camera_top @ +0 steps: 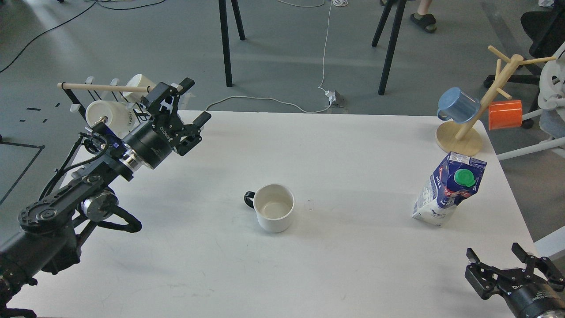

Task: Place cup and milk with both arms
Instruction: 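Bring the right gripper up to the milk carton and grasp it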

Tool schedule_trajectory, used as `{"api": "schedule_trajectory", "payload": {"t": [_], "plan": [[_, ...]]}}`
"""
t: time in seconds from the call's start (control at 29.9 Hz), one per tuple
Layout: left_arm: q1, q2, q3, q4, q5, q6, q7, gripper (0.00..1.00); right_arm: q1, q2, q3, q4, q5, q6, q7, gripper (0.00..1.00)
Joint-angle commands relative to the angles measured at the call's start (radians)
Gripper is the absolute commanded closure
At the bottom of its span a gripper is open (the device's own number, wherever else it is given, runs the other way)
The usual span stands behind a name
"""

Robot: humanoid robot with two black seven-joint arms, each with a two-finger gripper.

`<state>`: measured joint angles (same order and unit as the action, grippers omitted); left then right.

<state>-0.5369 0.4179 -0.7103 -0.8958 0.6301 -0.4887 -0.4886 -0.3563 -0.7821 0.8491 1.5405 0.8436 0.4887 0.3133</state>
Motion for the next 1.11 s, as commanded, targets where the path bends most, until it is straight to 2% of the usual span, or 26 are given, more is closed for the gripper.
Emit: {"api": "schedule_trajectory", "payload": {"t": [0.0,0.3,1.07], "plan": [[0.008,-0.004,0.000,0.000,0.005,0.000,0.000,0.02,0.036,0.079,-0.005,-0.002,-0.047,0.000,0.001,0.02],[0.023,-0.007,0.000,0.000,0.007,0.000,0.000,0.02,0.085,0.176,0.001,-0.072,-0.054,0.000,0.001,0.03],[0.043,-0.005,0.000,0.000,0.053,0.000,0.000,0.02,0.214,0.230,0.016,-0.109,-0.054,0.000,0.003,0.02]]}}
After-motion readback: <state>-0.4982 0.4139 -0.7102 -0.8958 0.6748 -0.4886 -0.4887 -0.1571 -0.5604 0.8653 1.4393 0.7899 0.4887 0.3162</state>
